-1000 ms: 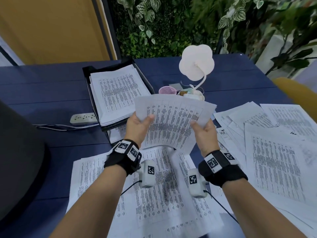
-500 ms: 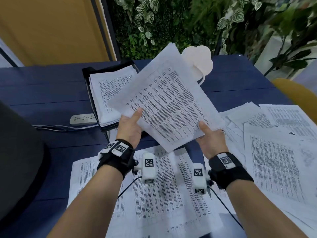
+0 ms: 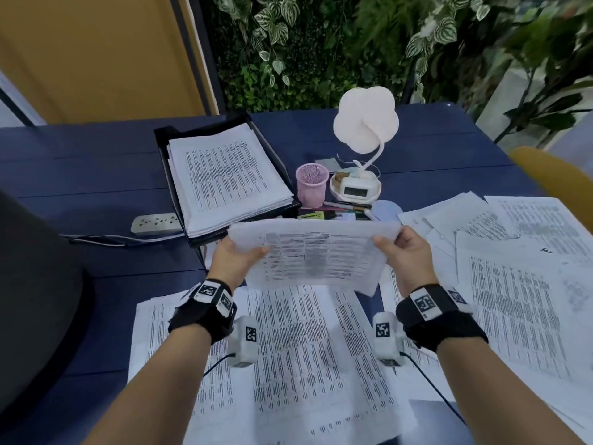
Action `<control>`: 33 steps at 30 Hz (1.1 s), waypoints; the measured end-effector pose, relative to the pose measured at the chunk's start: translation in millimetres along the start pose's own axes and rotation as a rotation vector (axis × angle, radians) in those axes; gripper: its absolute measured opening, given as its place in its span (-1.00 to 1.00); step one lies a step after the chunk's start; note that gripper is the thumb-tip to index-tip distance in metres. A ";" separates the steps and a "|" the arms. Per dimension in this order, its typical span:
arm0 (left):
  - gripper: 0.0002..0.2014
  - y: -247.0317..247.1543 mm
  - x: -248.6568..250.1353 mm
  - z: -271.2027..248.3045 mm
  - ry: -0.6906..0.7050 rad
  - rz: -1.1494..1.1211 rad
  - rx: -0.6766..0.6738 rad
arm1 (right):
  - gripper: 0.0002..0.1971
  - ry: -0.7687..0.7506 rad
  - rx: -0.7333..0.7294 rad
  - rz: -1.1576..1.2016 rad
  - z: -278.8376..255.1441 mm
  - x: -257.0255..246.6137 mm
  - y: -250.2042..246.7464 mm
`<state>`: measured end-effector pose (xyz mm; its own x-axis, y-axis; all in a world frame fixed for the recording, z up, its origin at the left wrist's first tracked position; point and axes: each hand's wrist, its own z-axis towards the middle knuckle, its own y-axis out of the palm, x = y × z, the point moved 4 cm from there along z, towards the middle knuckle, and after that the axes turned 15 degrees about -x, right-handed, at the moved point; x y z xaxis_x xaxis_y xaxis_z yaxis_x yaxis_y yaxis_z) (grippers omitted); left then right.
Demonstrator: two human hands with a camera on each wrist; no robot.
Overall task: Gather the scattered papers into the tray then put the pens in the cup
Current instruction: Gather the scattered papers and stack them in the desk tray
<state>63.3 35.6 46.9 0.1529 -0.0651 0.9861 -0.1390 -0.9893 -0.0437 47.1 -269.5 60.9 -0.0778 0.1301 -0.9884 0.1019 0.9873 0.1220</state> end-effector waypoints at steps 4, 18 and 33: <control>-0.58 5.0 -4.5 -0.7 -0.014 -0.020 -0.052 | -0.73 -0.012 -0.048 -0.037 -3.1 1.0 2.4; -0.81 8.9 42.2 0.2 0.057 0.135 -0.096 | -0.81 0.013 -0.229 -1.353 -0.6 -58.8 39.0; -0.26 34.4 65.1 -25.0 0.065 0.013 0.097 | -0.69 0.033 -0.305 -0.199 -12.3 -16.4 35.1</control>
<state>44.0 0.6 113.7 0.0871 -0.0722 0.9936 -0.0446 -0.9967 -0.0685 39.7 -235.8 82.5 -0.0989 -0.0695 -0.9927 -0.2191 0.9746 -0.0464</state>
